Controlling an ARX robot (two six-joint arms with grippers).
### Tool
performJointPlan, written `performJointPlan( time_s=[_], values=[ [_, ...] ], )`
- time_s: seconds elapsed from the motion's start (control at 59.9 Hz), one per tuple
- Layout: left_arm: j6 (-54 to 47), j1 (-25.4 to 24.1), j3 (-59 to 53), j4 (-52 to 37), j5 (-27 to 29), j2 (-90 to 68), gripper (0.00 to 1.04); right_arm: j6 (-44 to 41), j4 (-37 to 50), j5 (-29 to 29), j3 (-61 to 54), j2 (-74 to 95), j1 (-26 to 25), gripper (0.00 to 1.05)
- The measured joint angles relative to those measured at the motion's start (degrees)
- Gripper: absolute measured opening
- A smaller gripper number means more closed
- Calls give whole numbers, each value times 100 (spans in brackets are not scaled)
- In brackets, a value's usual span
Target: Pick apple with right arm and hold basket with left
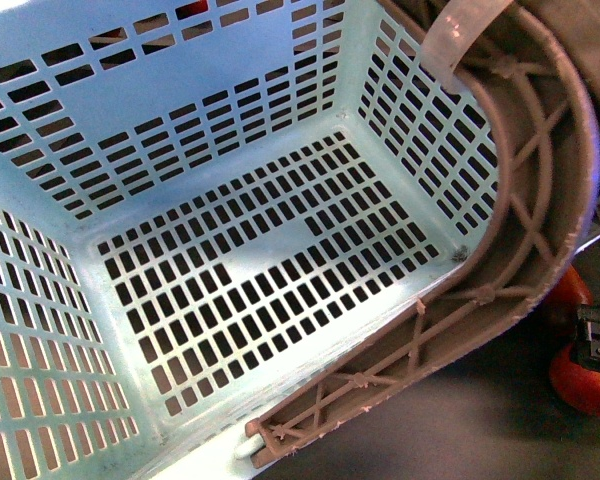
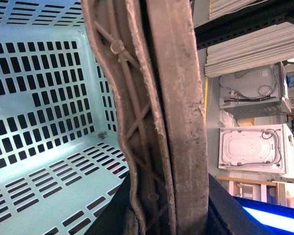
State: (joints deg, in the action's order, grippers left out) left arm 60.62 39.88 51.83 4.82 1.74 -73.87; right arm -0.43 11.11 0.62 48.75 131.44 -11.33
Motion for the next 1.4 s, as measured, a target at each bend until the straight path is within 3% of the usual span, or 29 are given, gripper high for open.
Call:
performJointPlan(
  time_s=[0.484,0.634,0.867,1.134,1.401],
  values=[
    [-2,0,0,0,2,0,19,98,-144,13,304,553,118,96],
    [-2,0,0,0,2,-2,19,136,-133,44,302,588,129,79],
    [0,0,0,0,4,0,19,168,-42,-103,146,402,83,75],
    [0,0,0,0,2,-2,19,-223,24,-282,-304,-678,-81,74],
    [0,0,0,0,2,0,19,-372,-568,-824,-590,-2614,-297,74]
  ],
)
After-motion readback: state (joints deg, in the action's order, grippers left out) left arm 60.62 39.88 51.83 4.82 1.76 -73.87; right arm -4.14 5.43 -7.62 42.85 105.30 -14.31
